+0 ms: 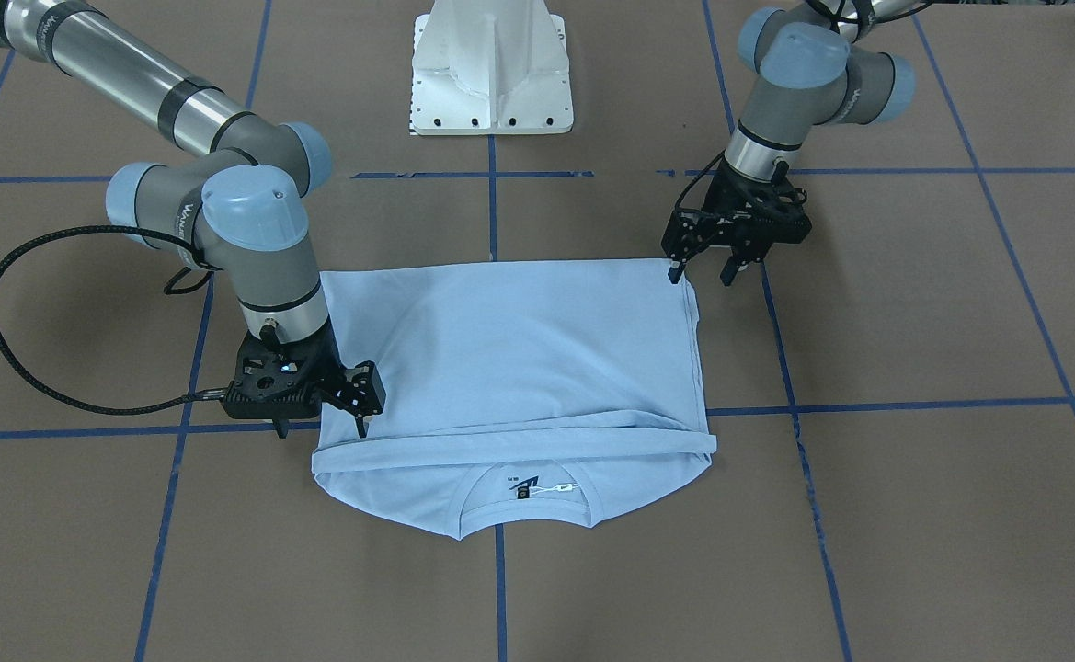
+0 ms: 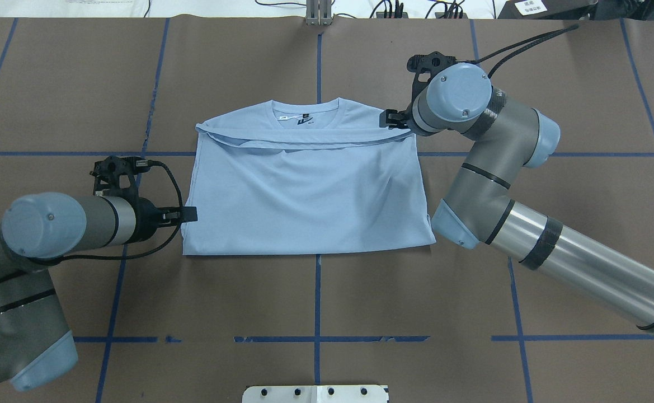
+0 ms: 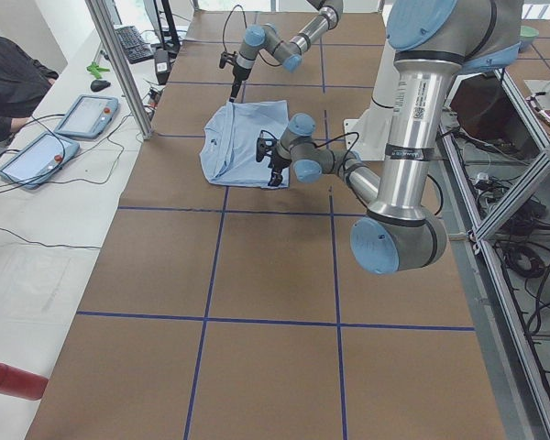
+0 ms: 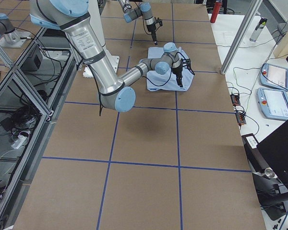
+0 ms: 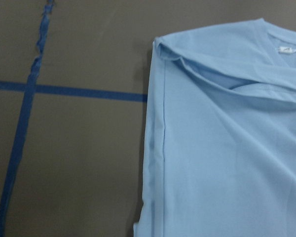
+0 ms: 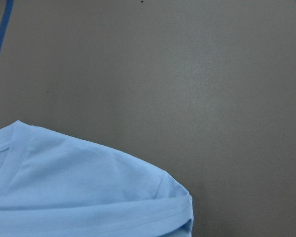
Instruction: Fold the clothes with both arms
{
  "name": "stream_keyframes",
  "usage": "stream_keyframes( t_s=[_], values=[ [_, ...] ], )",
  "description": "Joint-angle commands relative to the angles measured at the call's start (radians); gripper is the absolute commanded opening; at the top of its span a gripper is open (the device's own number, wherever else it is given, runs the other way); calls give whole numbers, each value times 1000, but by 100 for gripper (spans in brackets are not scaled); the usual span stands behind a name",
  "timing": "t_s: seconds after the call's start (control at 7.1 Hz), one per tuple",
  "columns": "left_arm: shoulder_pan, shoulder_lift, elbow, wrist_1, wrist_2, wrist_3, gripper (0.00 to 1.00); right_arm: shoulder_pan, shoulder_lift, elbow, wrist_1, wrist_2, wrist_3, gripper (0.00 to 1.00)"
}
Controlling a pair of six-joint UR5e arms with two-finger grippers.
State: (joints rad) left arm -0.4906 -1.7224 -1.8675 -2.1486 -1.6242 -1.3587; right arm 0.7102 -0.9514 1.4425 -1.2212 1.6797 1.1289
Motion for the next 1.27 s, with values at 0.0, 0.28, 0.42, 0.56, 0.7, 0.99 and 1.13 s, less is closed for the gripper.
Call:
stream_keyframes(
  t_s=[0.0, 0.28, 0.42, 0.56, 0.7, 0.99, 1.13],
  values=[
    [65, 17, 4, -13, 33, -51, 53, 0, -3, 3, 0, -3, 0, 100],
    [82, 12, 8, -13, 33, -51, 53, 0, -3, 1, 0, -3, -3, 100],
    [87, 10, 8, -13, 33, -51, 53, 0, -3, 1, 0, -3, -3, 100],
    [99, 10, 11, -13, 35, -51, 52, 0, -3, 1, 0, -3, -3, 100],
    [99, 9, 11, -13, 35, -51, 51, 0, -3, 1, 2, -3, -3, 100],
    [101, 6, 11, -10, 35, -51, 48, 0, -4, 1, 2, -3, -3, 100],
    [101, 6, 11, -8, 37, -51, 46, 0, -4, 1, 2, -3, -3, 100]
  ],
)
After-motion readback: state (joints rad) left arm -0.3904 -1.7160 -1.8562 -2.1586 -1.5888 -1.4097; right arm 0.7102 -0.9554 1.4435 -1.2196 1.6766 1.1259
